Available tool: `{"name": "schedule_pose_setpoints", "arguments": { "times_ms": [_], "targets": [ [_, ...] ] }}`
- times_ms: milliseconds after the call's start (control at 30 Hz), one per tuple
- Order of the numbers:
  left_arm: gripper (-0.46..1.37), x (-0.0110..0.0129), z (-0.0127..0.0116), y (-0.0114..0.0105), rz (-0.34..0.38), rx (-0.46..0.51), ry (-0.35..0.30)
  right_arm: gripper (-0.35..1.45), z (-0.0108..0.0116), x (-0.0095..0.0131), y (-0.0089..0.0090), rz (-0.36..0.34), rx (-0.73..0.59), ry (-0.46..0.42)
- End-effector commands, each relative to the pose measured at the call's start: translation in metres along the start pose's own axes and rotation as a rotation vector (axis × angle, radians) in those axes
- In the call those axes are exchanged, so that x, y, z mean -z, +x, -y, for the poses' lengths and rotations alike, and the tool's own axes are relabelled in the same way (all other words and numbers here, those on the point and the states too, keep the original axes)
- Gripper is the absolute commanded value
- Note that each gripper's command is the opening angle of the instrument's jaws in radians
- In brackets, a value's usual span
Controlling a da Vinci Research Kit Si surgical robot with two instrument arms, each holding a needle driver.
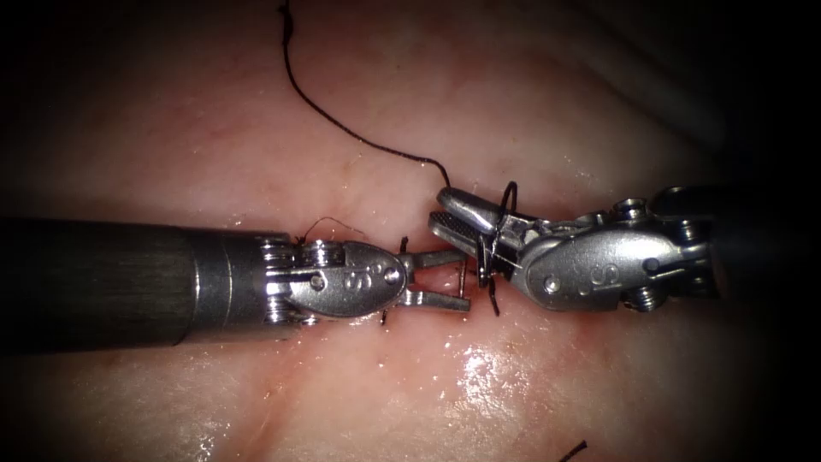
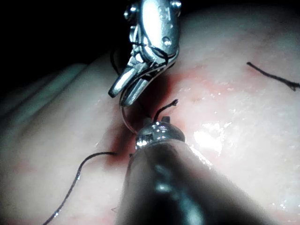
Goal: Wound Closure
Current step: Rotate the needle through the skin below the incision with the right gripper
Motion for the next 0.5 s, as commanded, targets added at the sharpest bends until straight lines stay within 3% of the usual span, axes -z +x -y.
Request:
{"name": "schedule_pose_setpoints", "arguments": {
  "times_ms": [33, 67, 233, 500],
  "targets": [
    [-0.1, 0.0004, -0.0002, -0.0001, 0.006, -0.001, -0.002, -0.35, 0.0, -0.0001, 0.0, 0.002, -0.012, -0.007],
    [-0.08, 0.0009, -0.0004, -0.0002, 0.007, -0.002, -0.003, -0.35, 0.0, -0.0001, 0.0, 0.002, -0.012, -0.007],
    [-0.35, 0.0026, -0.0021, -0.0009, 0.014, 0.009, 0.003, -0.35, 0.0001, -0.0004, -0.0006, 0.015, -0.055, -0.017],
    [-0.35, 0.0021, -0.005, -0.0025, 0.039, 0.009, 0.018, -0.35, 0.0003, -0.0018, -0.0007, 0.025, -0.162, -0.038]
  ]
}}
